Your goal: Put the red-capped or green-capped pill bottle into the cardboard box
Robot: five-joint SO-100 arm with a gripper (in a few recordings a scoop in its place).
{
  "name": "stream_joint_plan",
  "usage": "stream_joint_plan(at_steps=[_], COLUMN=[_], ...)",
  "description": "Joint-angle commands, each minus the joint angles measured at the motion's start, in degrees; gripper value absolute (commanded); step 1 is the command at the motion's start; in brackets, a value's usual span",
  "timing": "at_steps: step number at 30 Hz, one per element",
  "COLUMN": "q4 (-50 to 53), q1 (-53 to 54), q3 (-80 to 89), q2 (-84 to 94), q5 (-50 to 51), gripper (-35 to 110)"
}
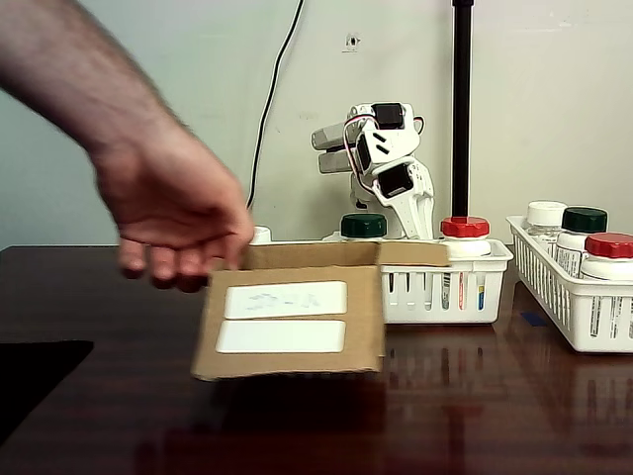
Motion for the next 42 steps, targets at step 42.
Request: stream_joint_plan(at_steps=[42], q4=[-14.94], q1=[13.54], q3=[-29.18], q2=[-18.19], q5=[41.84], gripper=[55])
